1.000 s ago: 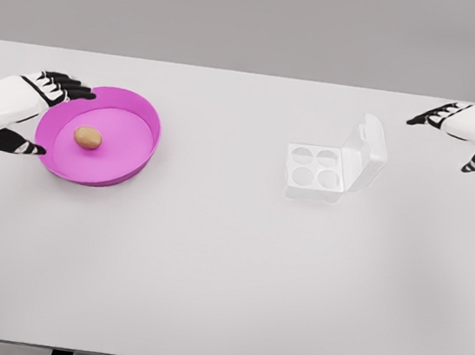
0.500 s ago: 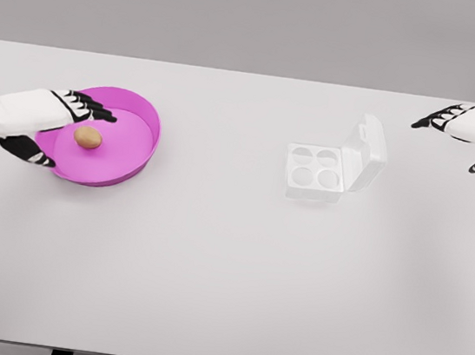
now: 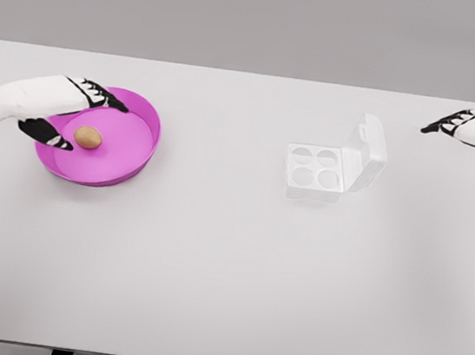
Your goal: Pack egg into the box and close the box lid
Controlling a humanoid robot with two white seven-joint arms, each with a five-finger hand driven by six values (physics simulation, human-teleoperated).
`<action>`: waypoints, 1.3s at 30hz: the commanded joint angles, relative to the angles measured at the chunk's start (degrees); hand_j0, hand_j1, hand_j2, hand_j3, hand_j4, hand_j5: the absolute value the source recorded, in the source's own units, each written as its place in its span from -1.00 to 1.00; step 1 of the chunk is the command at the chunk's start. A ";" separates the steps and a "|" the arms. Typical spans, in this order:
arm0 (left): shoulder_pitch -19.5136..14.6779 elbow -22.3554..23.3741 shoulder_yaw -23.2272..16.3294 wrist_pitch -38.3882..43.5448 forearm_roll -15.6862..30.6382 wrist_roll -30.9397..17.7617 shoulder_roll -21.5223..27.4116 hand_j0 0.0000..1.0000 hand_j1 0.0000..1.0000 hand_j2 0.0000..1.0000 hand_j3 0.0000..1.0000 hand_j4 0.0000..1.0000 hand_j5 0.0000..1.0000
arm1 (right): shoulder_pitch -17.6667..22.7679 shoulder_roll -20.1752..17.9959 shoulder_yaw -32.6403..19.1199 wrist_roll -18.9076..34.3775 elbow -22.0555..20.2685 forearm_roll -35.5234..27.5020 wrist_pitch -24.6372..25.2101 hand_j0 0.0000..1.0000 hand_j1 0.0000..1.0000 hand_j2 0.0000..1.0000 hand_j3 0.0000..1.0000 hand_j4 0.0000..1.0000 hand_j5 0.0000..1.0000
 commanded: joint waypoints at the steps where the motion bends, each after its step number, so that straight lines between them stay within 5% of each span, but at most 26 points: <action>1: 0.00 0.47 -0.64 0.16 0.34 0.03 -0.37 0.77 0.77 0.77 0.77 0.77 0.77 | 0.09 -2.43 -0.20 -0.14 -0.35 -0.31 0.05 1.00 1.00 1.00 1.00 1.00 1.00; 25: -1.32 7.15 -2.22 0.16 -2.29 0.03 -2.92 0.69 0.69 0.69 0.69 0.69 0.69 | 0.53 -4.54 -0.82 -0.05 -3.08 -0.31 0.05 1.00 1.00 1.00 1.00 1.00 1.00; 39: -4.13 14.88 -2.66 0.16 -4.32 0.03 -5.91 0.69 0.69 0.69 0.69 0.69 0.69 | 0.44 -4.45 -0.90 0.04 -3.78 -0.23 0.05 1.00 1.00 1.00 1.00 1.00 1.00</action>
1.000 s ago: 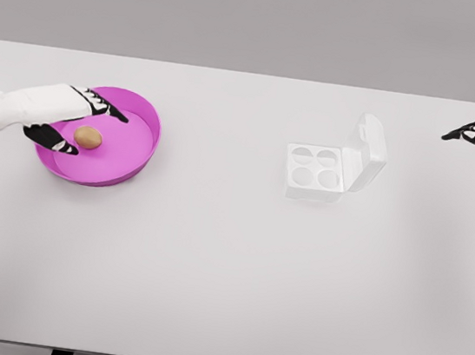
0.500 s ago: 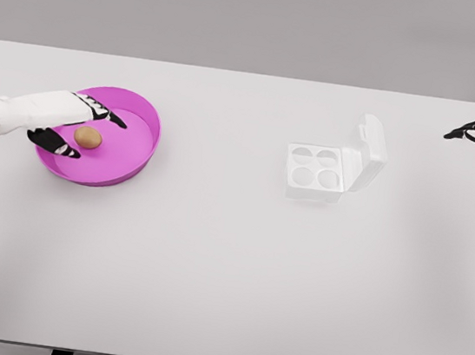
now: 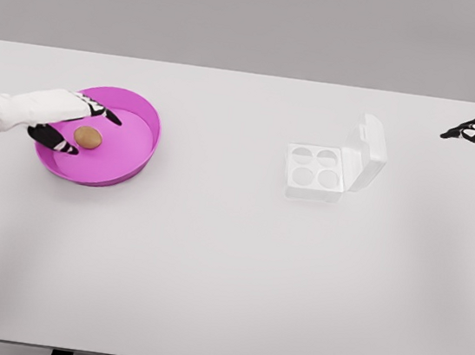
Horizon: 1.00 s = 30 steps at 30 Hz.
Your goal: Pack egg into the box and close the box lid
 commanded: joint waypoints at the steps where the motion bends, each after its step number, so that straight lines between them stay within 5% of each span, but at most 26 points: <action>1: -0.09 0.96 -0.05 0.15 0.01 0.02 -0.65 0.69 0.69 0.69 0.69 0.69 0.69 | 0.00 0.00 -0.13 -0.02 -0.04 -0.27 0.05 1.00 1.00 1.00 1.00 1.00 1.00; 30: -0.53 4.03 -0.05 0.15 -0.25 0.02 -0.56 0.40 0.40 0.40 0.40 0.40 0.40 | 0.00 -0.09 -0.13 -0.02 0.05 -0.36 0.05 1.00 1.00 1.00 1.00 1.00 1.00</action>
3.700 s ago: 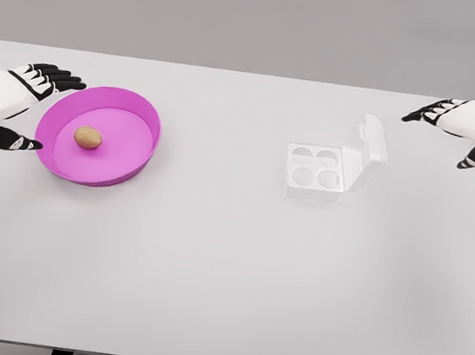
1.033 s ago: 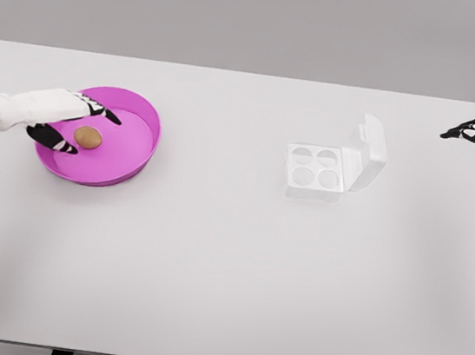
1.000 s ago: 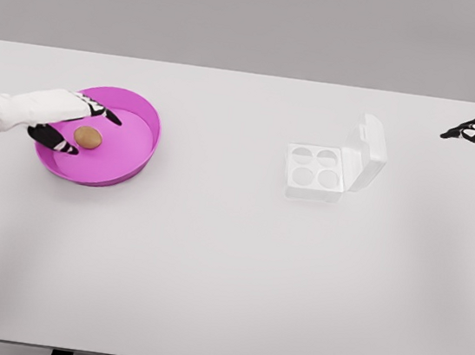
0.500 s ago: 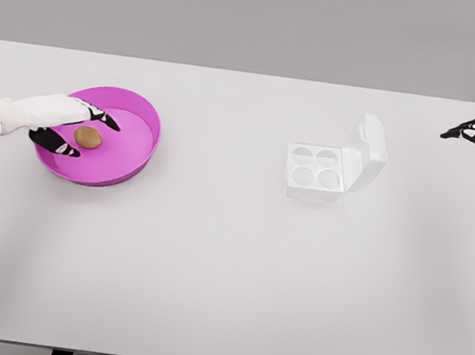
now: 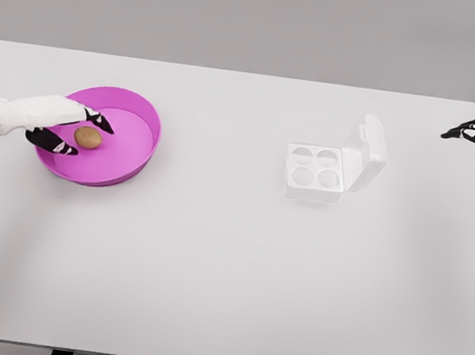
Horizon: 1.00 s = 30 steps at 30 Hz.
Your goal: Pack egg into the box and close the box lid
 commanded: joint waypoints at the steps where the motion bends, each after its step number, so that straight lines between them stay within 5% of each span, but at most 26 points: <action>1: 0.00 0.22 0.04 0.15 0.35 0.02 -0.02 0.39 0.39 0.39 0.39 0.39 0.39 | 0.00 -0.02 -0.12 -0.02 0.00 -0.25 0.05 1.00 1.00 1.00 1.00 1.00 1.00; 14: 0.00 1.01 0.04 0.15 0.35 0.02 -0.02 0.37 0.37 0.37 0.37 0.37 0.37 | 0.00 -0.02 -0.12 -0.02 0.00 -0.25 0.05 1.00 1.00 1.00 1.00 1.00 1.00; 30: 0.00 0.93 0.13 0.15 0.35 0.02 -0.02 -0.05 -0.05 -0.05 -0.05 -0.05 -0.05 | -0.26 -0.02 -0.12 -0.02 -1.32 -0.25 0.05 1.00 1.00 1.00 1.00 1.00 1.00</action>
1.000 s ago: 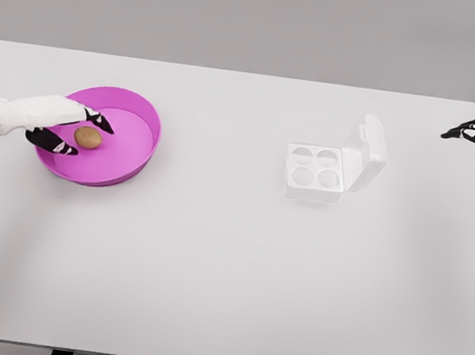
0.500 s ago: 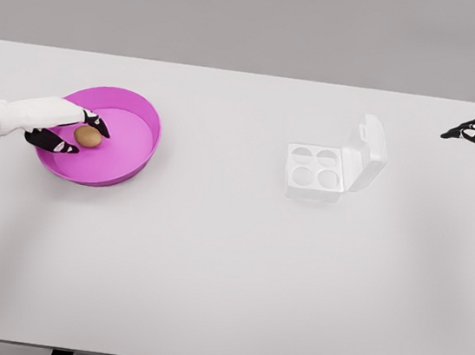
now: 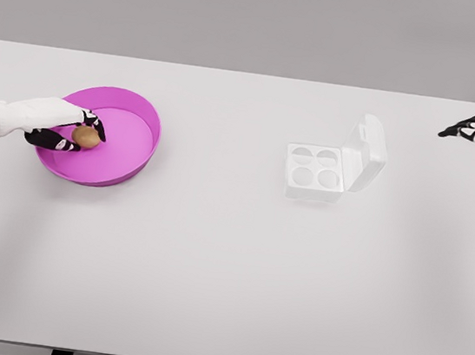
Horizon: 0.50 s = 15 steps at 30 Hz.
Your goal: Pack egg into the box and close the box lid
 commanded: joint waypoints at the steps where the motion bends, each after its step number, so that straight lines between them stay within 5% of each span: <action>1: 0.00 -0.03 0.10 0.16 0.46 0.02 0.05 -0.05 -0.05 -0.05 -0.05 -0.05 -0.05 | 0.00 -0.02 -0.12 -0.02 -0.38 -0.27 0.05 1.00 1.00 1.00 1.00 1.00 1.00; 15: -0.53 -1.09 0.19 0.16 0.72 0.02 -0.04 -0.24 -0.24 -0.24 -0.24 -0.24 -0.24 | -0.09 -1.17 -0.21 -0.02 -1.43 -0.27 0.05 1.00 1.00 1.00 1.00 1.00 1.00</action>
